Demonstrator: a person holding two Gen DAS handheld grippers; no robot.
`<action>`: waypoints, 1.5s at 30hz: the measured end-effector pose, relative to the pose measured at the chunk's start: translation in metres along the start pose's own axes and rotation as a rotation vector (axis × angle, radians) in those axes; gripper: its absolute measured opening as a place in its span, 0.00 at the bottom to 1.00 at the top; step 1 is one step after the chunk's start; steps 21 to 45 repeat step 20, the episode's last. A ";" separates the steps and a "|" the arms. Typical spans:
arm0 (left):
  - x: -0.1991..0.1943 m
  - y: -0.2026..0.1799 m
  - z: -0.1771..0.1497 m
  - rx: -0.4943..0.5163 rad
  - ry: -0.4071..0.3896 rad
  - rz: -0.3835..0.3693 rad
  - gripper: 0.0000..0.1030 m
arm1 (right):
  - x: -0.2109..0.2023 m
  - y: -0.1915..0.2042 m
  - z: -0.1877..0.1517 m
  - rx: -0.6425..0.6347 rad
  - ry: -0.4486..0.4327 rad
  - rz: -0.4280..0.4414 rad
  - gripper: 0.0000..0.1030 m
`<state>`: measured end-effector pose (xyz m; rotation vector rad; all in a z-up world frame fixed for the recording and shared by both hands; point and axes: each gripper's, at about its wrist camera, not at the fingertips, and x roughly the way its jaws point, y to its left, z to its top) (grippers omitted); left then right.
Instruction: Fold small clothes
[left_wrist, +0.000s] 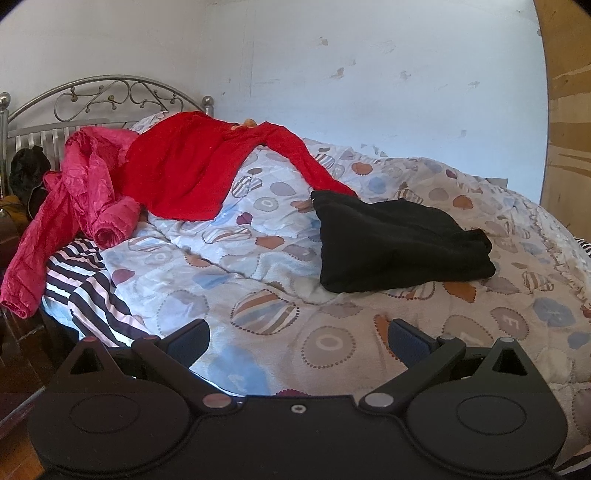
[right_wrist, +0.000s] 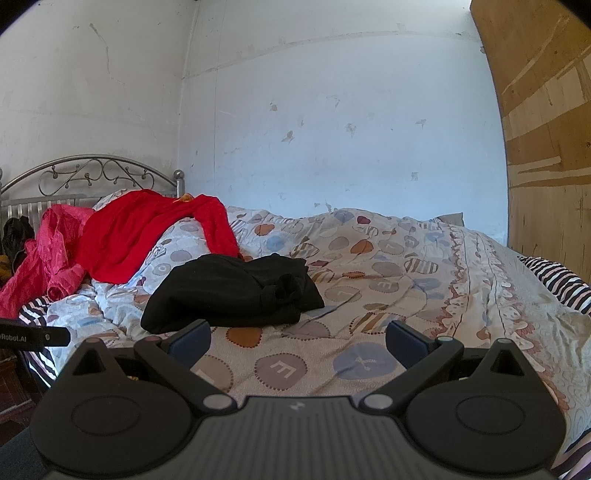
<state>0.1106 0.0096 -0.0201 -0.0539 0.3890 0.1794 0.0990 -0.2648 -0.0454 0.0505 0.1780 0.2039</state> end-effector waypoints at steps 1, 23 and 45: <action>0.001 0.000 0.000 0.002 0.002 0.001 0.99 | 0.000 0.000 -0.001 0.005 0.002 0.001 1.00; 0.017 -0.001 -0.002 0.001 0.044 0.002 0.99 | 0.014 -0.002 -0.006 0.016 0.053 0.012 1.00; 0.017 -0.001 -0.002 0.001 0.044 0.002 0.99 | 0.014 -0.002 -0.006 0.016 0.053 0.012 1.00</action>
